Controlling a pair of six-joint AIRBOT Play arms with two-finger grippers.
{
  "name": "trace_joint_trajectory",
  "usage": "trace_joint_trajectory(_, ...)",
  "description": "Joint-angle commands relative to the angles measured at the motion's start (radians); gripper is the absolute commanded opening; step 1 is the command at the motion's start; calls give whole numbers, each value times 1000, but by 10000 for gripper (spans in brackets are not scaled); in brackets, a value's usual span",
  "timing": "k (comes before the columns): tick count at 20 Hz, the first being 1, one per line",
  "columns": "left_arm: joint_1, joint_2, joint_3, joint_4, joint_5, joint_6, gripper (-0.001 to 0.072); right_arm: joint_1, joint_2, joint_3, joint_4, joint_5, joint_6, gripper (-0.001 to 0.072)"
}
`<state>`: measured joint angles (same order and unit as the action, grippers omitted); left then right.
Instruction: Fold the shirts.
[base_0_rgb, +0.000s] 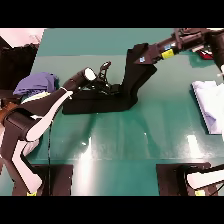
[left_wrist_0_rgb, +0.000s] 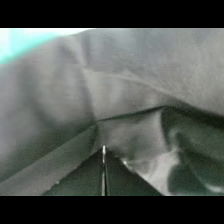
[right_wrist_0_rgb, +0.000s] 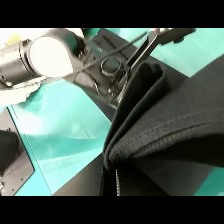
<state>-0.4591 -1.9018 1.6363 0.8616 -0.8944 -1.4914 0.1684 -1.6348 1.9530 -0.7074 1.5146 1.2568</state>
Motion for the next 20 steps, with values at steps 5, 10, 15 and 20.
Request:
trace_joint_trajectory(5, 190, 201, 10, 246, -172, -1, 23, 152, -92, 90, -27, -70, 37, 18)
trace_joint_trajectory(10, 363, 416, 10, 380, -284, 8, 24, 264, -154, 90, -26, -214, 32, 19)
trace_joint_trajectory(15, 483, 552, 10, 441, -404, 34, 24, 380, -257, 90, -27, -302, -10, 21)
trace_joint_trajectory(20, 504, 575, 10, 431, -460, 33, 24, 519, -369, 90, 5, -528, -59, 471)
